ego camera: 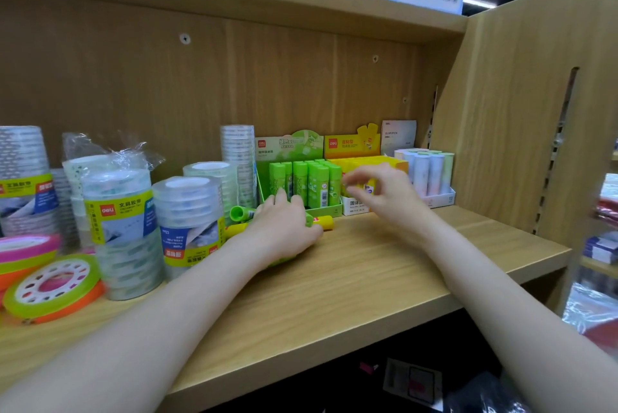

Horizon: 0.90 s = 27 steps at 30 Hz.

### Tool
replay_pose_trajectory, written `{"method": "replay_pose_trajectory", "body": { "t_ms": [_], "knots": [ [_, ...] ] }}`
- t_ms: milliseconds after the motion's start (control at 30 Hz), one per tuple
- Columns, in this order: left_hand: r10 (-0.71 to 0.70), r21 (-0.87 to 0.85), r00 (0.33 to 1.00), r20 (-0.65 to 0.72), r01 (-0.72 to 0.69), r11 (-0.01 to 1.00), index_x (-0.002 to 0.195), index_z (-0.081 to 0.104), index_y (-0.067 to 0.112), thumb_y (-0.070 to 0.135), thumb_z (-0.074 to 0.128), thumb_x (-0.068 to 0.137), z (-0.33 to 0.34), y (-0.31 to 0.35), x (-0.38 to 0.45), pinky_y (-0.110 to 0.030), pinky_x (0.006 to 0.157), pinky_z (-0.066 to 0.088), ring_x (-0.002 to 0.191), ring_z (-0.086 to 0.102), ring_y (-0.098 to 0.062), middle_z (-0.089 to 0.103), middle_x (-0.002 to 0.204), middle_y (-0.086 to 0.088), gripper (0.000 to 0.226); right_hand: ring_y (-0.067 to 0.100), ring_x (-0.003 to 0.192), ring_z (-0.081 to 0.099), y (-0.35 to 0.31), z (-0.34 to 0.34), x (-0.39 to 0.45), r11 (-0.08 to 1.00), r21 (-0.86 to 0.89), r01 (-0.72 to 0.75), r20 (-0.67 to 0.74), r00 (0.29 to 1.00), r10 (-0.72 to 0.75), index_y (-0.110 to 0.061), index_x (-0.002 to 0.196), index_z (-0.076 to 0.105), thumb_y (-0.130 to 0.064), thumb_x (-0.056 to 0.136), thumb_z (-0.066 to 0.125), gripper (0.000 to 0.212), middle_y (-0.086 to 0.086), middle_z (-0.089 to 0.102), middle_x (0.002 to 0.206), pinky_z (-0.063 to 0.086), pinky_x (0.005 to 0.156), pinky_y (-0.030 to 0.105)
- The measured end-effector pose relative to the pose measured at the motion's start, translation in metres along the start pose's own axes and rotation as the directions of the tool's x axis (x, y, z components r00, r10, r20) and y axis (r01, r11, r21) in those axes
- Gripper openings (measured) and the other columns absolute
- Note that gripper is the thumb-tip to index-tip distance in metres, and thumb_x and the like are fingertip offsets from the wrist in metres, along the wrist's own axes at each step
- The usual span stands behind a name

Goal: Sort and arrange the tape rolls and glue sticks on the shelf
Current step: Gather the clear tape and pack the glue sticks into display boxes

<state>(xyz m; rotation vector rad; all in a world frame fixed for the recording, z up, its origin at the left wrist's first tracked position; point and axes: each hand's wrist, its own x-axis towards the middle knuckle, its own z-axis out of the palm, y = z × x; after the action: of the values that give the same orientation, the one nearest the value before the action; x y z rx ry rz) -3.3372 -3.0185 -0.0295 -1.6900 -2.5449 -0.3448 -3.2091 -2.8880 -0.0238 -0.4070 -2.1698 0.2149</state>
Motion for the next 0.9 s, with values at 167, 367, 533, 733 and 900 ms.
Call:
{"method": "replay_pose_trajectory", "body": {
  "t_ms": [167,367,533,733,900],
  "knots": [
    [0.003,0.002,1.000,-0.008,-0.003,1.000,0.143,0.025,0.007,0.044,0.041,0.094,0.001,0.000,0.000,-0.042,0.114,0.016,0.143,0.009,-0.031,0.005,0.155,-0.019,0.064,-0.011,0.077,0.047,-0.009,0.014,-0.006,0.999,-0.052,-0.004,0.440,0.898,0.026,-0.018,0.102,0.068,-0.018,0.082,0.070,0.020,-0.018,0.058,0.089,0.034,0.067,0.007],
    [0.004,-0.012,1.000,-0.008,-0.004,1.000,0.142,0.026,0.006,0.042,0.041,0.094,0.001,0.000,0.000,-0.043,0.114,0.016,0.143,0.009,-0.031,0.005,0.155,-0.019,0.062,0.011,0.086,0.055,0.007,-0.002,-0.004,0.923,0.257,-0.288,0.210,0.949,0.237,-0.020,0.094,0.064,-0.006,0.083,0.064,0.018,-0.002,0.060,0.091,0.042,0.070,0.015],
    [0.013,-0.006,1.000,-0.008,-0.013,1.000,0.143,0.024,0.006,0.043,0.041,0.094,0.002,-0.001,0.000,-0.043,0.115,0.015,0.143,0.009,-0.032,0.003,0.155,-0.019,0.063,0.007,0.083,0.056,0.010,-0.013,0.012,0.801,0.553,-0.228,-0.219,0.888,0.404,-0.015,0.103,0.063,-0.009,0.093,0.052,0.016,-0.002,0.061,0.095,0.047,0.063,0.009],
    [0.015,-0.006,1.000,-0.012,-0.015,1.000,0.142,0.026,0.006,0.041,0.041,0.093,0.003,-0.001,0.003,-0.042,0.116,0.013,0.143,0.009,-0.033,0.003,0.155,-0.021,0.062,0.012,0.078,0.056,0.020,0.011,0.049,0.988,0.022,-0.152,-0.270,0.951,0.152,-0.004,0.097,0.069,-0.011,0.086,0.064,0.014,0.012,0.064,0.096,0.043,0.070,0.009],
    [0.014,-0.003,1.000,-0.008,-0.014,1.000,0.140,0.028,0.006,0.041,0.041,0.093,0.003,-0.002,0.004,-0.042,0.117,0.013,0.143,0.008,-0.032,0.003,0.155,-0.021,0.060,0.026,0.101,0.054,0.028,0.028,0.057,0.965,-0.245,-0.094,-0.005,0.995,0.096,-0.006,0.105,0.066,-0.011,0.086,0.062,0.020,0.012,0.060,0.108,0.042,0.091,0.037]
  ]
}}
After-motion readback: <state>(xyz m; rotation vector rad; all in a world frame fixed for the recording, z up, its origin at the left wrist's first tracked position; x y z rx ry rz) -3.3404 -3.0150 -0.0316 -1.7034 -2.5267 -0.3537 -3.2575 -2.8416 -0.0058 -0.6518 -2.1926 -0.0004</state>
